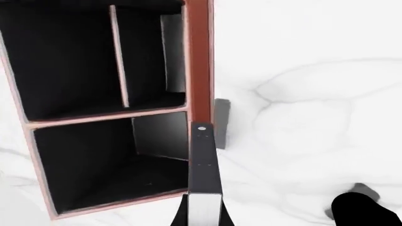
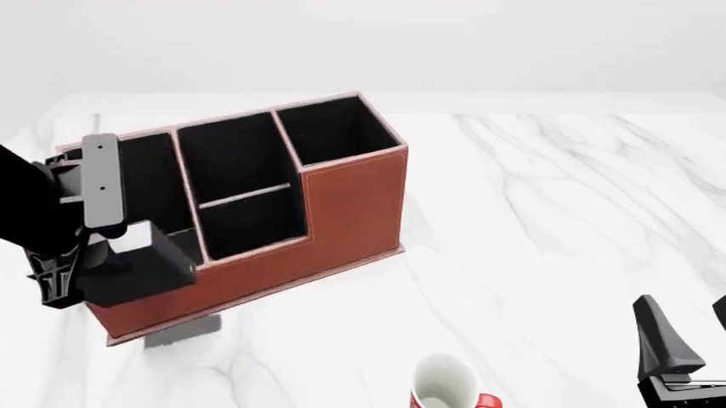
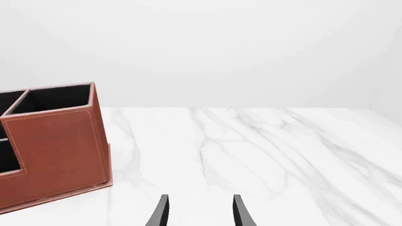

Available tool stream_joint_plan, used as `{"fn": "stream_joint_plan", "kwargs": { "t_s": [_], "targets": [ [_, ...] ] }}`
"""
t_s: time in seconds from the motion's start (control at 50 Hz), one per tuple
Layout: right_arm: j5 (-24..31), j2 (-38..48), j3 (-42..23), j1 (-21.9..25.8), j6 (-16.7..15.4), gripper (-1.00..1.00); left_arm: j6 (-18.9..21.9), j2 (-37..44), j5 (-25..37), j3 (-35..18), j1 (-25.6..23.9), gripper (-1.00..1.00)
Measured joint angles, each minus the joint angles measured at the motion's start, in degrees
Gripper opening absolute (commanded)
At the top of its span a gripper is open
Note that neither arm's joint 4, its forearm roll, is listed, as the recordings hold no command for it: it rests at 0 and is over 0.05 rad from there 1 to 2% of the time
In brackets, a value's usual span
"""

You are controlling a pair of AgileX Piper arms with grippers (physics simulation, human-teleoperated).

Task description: Pick up the book and place it in the front compartment of the caddy.

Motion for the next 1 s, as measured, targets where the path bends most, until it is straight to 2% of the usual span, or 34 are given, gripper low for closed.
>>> {"fn": "stream_joint_plan", "kwargs": {
  "t_s": [0.34, 1.0],
  "targets": [
    [0.0, 0.0, 0.0, 0.0, 0.0, 1.0, -0.7, 5.8, 0.0, -10.1, -0.1, -1.0],
    [0.0, 0.0, 0.0, 0.0, 0.0, 1.0, -1.9, 15.3, 0.0, -24.2, -0.1, -1.0]
  ]
}}
